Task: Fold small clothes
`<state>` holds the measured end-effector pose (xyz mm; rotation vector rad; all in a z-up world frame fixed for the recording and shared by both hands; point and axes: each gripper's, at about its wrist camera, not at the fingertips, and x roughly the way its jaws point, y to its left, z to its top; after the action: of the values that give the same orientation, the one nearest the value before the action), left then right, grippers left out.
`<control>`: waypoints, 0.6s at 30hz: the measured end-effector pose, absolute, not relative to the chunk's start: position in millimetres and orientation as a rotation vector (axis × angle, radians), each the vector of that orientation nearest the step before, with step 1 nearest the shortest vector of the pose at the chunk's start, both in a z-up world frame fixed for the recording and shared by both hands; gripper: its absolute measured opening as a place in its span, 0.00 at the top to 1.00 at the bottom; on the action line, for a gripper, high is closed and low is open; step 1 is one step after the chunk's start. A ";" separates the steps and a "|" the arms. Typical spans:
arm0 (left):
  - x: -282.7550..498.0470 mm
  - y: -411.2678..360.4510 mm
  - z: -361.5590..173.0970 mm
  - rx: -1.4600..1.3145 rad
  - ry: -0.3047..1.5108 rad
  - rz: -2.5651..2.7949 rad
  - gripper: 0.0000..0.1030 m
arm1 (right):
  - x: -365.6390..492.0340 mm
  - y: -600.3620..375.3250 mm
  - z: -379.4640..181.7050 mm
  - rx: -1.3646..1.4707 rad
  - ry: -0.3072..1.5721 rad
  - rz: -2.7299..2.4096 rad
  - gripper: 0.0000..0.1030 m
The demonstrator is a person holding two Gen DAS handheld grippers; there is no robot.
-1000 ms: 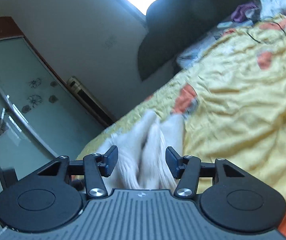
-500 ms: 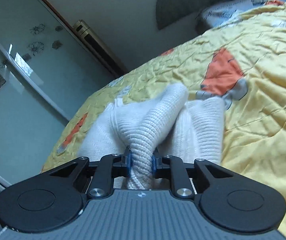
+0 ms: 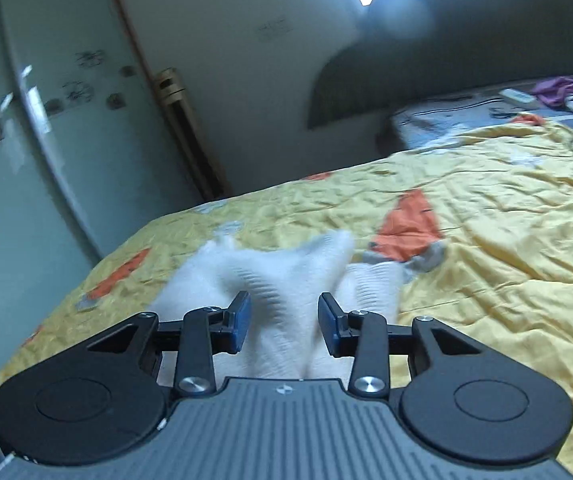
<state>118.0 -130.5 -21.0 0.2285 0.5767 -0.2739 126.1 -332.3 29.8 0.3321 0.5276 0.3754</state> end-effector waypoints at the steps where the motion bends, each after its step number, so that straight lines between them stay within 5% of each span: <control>1: 117.3 -130.7 -21.0 0.227 0.578 -0.272 0.09 | 126.1 -328.9 29.4 0.334 0.550 0.412 0.61; 14: 120.2 -119.8 -12.2 0.238 0.582 -0.263 0.08 | 135.8 -327.8 -9.7 0.344 0.660 0.373 0.56; 17: 122.7 -104.8 -1.8 0.241 0.524 -0.224 0.08 | 130.0 -327.7 -2.9 0.340 0.621 0.363 0.49; 18: 124.8 -95.8 4.0 0.228 0.499 -0.206 0.08 | 128.1 -328.6 0.4 0.334 0.603 0.357 0.40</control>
<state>124.8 -95.8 4.0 0.2275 0.4988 -0.2060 128.1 -328.6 0.4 0.3345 0.6027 0.3568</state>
